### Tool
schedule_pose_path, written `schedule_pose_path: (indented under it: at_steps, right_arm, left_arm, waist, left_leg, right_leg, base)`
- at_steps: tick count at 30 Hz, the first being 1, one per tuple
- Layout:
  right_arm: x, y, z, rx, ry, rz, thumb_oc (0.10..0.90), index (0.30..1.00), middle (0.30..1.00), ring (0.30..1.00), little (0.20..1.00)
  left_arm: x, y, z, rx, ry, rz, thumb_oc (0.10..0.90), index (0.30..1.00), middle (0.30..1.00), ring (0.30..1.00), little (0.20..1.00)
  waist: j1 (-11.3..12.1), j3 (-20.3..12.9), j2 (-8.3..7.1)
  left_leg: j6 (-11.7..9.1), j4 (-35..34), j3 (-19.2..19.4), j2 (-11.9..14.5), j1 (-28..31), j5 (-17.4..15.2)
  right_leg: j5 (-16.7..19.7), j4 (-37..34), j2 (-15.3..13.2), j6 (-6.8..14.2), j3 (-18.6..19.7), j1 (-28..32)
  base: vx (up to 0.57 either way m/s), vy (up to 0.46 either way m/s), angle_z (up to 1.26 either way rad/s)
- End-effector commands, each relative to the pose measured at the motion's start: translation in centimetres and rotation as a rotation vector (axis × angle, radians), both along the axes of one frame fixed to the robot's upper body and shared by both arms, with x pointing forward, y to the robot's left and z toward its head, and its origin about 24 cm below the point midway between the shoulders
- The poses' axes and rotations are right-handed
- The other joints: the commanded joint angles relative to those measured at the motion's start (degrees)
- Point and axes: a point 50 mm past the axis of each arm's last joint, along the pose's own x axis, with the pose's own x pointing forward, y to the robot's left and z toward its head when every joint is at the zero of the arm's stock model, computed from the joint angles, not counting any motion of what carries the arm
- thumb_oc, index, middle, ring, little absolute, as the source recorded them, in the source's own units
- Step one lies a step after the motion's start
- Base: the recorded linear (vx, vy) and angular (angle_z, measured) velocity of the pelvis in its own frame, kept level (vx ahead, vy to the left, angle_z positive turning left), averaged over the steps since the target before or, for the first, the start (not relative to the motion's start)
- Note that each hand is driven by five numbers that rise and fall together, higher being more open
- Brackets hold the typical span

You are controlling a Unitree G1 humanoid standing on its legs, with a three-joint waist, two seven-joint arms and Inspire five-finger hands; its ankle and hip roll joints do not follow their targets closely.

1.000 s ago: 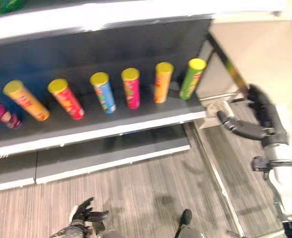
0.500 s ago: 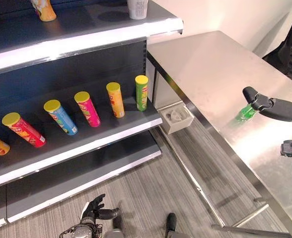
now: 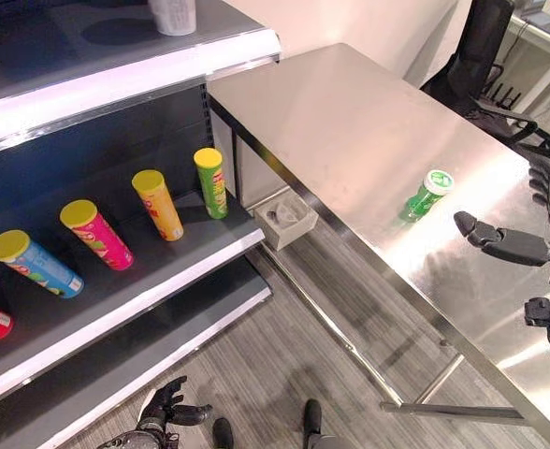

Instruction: Put the goods on the table back onto the shelves and tidy them up.

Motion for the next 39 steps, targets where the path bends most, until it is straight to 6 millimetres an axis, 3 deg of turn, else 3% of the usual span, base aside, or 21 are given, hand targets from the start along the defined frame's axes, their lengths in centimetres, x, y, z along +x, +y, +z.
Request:
schedule_pose_path:
  at_steps: [1, 7, 17, 26, 27, 39]
  right_arm:
    - [-0.4, -1.6, 5.7, -0.095, -0.241, -0.095, 0.8, 0.9, 0.9, 0.9, 0.9]
    - [0.3, -2.2, 4.3, -0.021, -0.23, -0.157, 0.8, 0.9, 0.9, 0.9, 0.9]
    - [3.8, -1.7, 6.0, -0.002, -0.294, -0.208, 0.8, 0.9, 0.9, 0.9, 0.9]
    - [5.1, -0.9, 7.1, -0.029, -0.315, -0.2, 0.8, 0.9, 0.9, 0.9, 0.9]
    - [5.2, -0.6, 7.2, -0.053, -0.312, -0.195, 0.4, 0.3, 0.3, 0.3, 0.3]
    - [3.5, -0.4, 9.8, -0.127, -0.406, -0.171, 0.4, 0.3, 0.3, 0.3, 0.3]
  left_arm:
    - [2.1, 0.8, 1.5, 0.043, -0.103, -0.051, 0.8, 0.9, 0.9, 0.9, 0.9]
    - [2.5, 0.8, 2.3, 0.032, -0.151, -0.05, 0.8, 0.9, 0.9, 0.9, 0.9]
    - [2.9, 0.9, 3.4, 0.016, -0.217, -0.031, 0.8, 0.9, 0.9, 0.9, 0.9]
    - [2.5, 0.8, 3.2, 0.019, -0.204, -0.038, 0.8, 0.9, 0.9, 0.9, 0.9]
    - [2.5, 0.9, 3.2, 0.026, -0.202, -0.036, 0.8, 0.9, 0.9, 0.9, 0.9]
    - [1.4, 1.9, 2.7, 0.05, -0.154, -0.009, 0.8, 0.9, 0.9, 0.9, 0.9]
  waist:
    - [1.5, -1.6, -0.61]
    - [2.1, 0.4, 0.1]
    - [5.2, 3.2, 2.23]
    - [6.7, 3.4, 2.4]
    - [7.0, 3.3, 2.23]
    - [7.0, 2.1, 1.2]
  left_leg:
    - [-3.6, 3.7, -0.3, 4.2, -2.6, -3.6]
    - [-3.5, 3.5, -1.2, 3.9, -4.3, -3.3]
    - [-4.0, 1.7, -4.1, 3.7, -7.9, -0.8]
    - [-4.1, 1.3, -5.6, 3.5, -7.9, -0.7]
    - [-4.0, 1.3, -6.0, 3.4, -7.8, -0.9]
    - [-4.0, 0.9, -5.8, 3.6, -5.6, -1.7]
  right_leg:
    - [-5.0, 1.0, 0.4, 3.1, -1.7, 2.1]
    - [-4.3, 0.9, 0.2, 3.3, -1.7, 0.0]
    - [-4.2, 0.3, 0.5, 3.0, -2.9, -3.3]
    - [-4.7, 0.3, 0.2, 3.0, -4.5, -2.6]
    - [-4.9, 0.3, 0.1, 2.9, -5.0, -2.1]
    - [-5.8, 0.3, 0.3, 2.9, -5.5, -0.1]
  base:
    - [0.05, 0.01, 0.05]
    - [0.01, -0.009, 0.02]
    - [0.01, -0.032, 0.07]
    - [0.03, -0.012, 0.15]
    - [0.07, -0.005, 0.14]
    - [0.01, 0.004, 0.05]
